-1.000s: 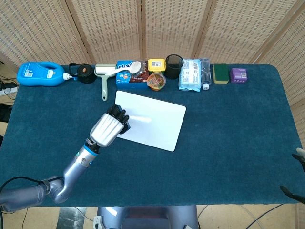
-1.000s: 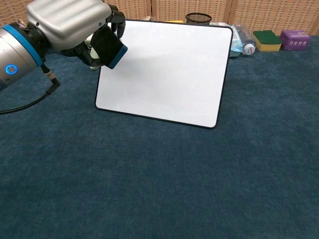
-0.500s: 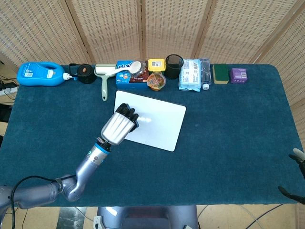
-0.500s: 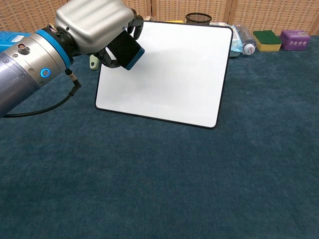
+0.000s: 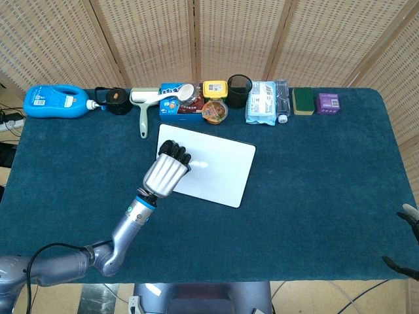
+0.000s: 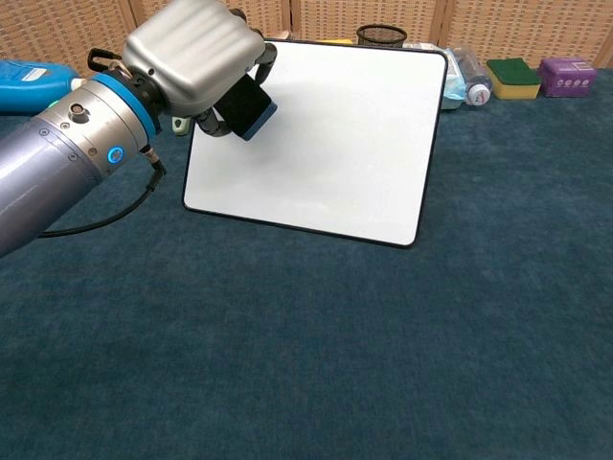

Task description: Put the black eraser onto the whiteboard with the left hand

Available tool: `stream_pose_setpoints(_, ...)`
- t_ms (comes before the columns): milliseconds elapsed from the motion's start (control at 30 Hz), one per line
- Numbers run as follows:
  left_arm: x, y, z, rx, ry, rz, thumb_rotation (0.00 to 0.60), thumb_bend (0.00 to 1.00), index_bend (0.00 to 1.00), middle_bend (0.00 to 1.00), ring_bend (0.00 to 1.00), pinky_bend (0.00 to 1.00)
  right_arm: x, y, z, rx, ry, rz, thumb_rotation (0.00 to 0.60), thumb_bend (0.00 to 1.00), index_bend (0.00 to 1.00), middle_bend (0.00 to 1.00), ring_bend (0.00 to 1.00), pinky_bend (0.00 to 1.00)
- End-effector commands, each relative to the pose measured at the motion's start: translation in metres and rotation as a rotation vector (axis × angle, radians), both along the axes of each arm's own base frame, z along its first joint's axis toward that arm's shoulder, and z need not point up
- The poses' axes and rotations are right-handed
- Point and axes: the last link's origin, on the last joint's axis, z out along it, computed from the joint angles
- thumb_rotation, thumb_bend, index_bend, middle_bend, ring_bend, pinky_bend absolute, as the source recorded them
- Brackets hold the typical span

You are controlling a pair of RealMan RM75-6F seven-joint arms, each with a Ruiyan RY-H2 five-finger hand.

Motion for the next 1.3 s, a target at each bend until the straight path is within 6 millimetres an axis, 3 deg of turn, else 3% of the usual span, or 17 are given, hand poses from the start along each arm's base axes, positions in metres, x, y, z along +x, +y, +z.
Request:
stream_pose_setpoints(33,0.0,0.0,-0.005,0.004,0.009,0.037,0.6,0.32,0.22,0.08,0.07,0.38,0.0,0.0,-0.001,0.005,-0.001,-0.002,0.6,0.0,0.18,0.13,0.15,0.14)
stream_pose_setpoints(133,0.001,0.0,-0.007,0.004,0.014,0.04,0.6,0.31,0.06,0.01,0.01,0.34,0.001,-0.001,-0.003,0.016,-0.003,0.0,0.6,0.0,0.18,0.13,0.15,0.14)
stream_pose_setpoints(233,0.001,0.0,-0.008,0.002,0.012,0.037,0.6,0.3,0.0,0.0,0.0,0.31,0.001,-0.001,-0.003,0.015,-0.001,-0.001,0.6,0.0,0.18,0.13,0.15,0.14)
stream_pose_setpoints(467,0.003,-0.003,-0.005,-0.004,-0.012,0.0,0.6,0.28,0.0,0.0,0.0,0.29,0.001,-0.001,-0.003,0.013,-0.003,-0.002,0.6,0.0,0.18,0.13,0.15,0.14)
stream_pose_setpoints(700,0.003,-0.01,0.015,-0.006,-0.075,-0.025,0.6,0.28,0.0,0.0,0.0,0.29,0.001,0.0,-0.002,0.015,-0.007,-0.002,0.6,0.0,0.18,0.13,0.15,0.14)
stream_pose_setpoints(800,-0.002,-0.014,0.025,-0.006,-0.095,-0.019,0.6,0.22,0.0,0.0,0.0,0.25,0.001,0.0,-0.003,0.019,-0.006,-0.002,0.6,0.0,0.18,0.13,0.15,0.14)
stream_pose_setpoints(867,-0.005,-0.016,0.03,-0.01,-0.106,-0.012,0.6,0.11,0.0,0.0,0.0,0.2,0.001,-0.001,-0.004,0.022,-0.006,-0.002,0.6,0.0,0.18,0.13,0.15,0.14)
stream_pose_setpoints(933,-0.013,-0.02,0.04,-0.016,-0.123,0.008,0.6,0.03,0.0,0.0,0.0,0.15,0.001,-0.001,-0.004,0.024,-0.008,-0.002,0.6,0.0,0.18,0.13,0.15,0.14)
stream_pose_setpoints(1033,-0.034,-0.029,0.062,-0.018,-0.165,0.061,0.6,0.0,0.0,0.0,0.0,0.12,0.001,-0.002,-0.005,0.023,-0.006,-0.003,0.6,0.0,0.18,0.13,0.15,0.14)
stream_pose_setpoints(1067,-0.045,-0.034,0.073,-0.019,-0.188,0.092,0.6,0.0,0.0,0.0,0.0,0.12,0.0,-0.002,-0.005,0.022,-0.006,-0.003,0.6,0.0,0.18,0.13,0.15,0.14)
stream_pose_setpoints(1133,-0.093,-0.053,0.112,0.003,-0.305,0.268,0.6,0.0,0.0,0.0,0.0,0.12,0.0,-0.002,-0.004,0.012,-0.001,-0.005,0.6,0.0,0.18,0.13,0.15,0.14)
stream_pose_setpoints(1300,-0.144,-0.097,0.156,-0.053,-0.484,0.493,0.6,0.0,0.0,0.0,0.0,0.1,0.0,-0.003,0.0,-0.037,0.034,-0.003,0.6,0.0,0.18,0.13,0.15,0.14)
